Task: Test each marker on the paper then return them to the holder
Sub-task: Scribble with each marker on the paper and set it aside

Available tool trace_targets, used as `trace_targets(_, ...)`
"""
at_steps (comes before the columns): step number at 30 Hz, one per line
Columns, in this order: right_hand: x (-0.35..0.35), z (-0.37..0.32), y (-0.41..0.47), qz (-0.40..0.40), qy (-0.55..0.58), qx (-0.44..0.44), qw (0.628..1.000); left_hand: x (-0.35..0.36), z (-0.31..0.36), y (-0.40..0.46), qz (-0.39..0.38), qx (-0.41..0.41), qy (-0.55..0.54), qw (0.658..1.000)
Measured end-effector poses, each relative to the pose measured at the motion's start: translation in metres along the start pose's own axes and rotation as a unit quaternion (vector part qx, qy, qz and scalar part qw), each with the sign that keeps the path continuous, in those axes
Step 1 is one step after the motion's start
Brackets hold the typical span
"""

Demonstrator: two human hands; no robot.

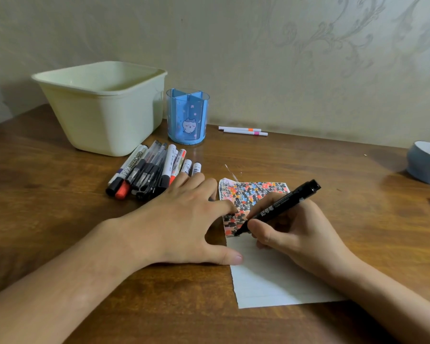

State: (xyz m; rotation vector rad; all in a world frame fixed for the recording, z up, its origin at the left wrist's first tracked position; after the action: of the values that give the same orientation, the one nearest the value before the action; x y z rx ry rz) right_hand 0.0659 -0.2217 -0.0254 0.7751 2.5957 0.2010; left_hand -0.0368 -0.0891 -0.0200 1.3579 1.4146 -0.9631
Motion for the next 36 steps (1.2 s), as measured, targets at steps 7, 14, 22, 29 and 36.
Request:
trace_targets(7,0.0002,-0.0017,-0.0016,-0.009,0.015,-0.002,1.0,0.0001,0.0001,-0.0003,0.007,-0.001,0.0,1.0)
trace_targets(14,-0.0009,0.0001,-0.0007,-0.004,0.015,-0.002,1.0,0.001,-0.0011,-0.0001,0.0,-0.003,0.001,1.0)
trace_targets(22,-0.0015,0.0003,0.0003,0.001,0.01,-0.014,1.0,0.0008,-0.0007,-0.0001,0.0,0.0,-0.004,1.0)
trace_targets(29,-0.0011,0.0013,0.0002,-0.002,0.016,-0.016,1.0,0.0,-0.0006,-0.0006,-0.007,-0.003,-0.002,1.0)
trace_targets(36,0.0004,0.005,0.0008,-0.012,0.025,-0.015,1.0,-0.0002,-0.0006,-0.0001,-0.009,0.0,-0.003,1.0)
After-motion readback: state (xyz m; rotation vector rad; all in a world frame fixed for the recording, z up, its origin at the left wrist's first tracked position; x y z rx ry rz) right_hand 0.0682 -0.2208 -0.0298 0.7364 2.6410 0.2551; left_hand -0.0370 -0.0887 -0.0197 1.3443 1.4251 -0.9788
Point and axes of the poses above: each hand's wrist, its own y-axis towards the middle knuckle, its own x-axis out of the palm, z = x × y, the point moved 6 cm from there along y, towards the middle knuckle, and after that the axes turned 14 degrees about y, right-handed, at the moved point
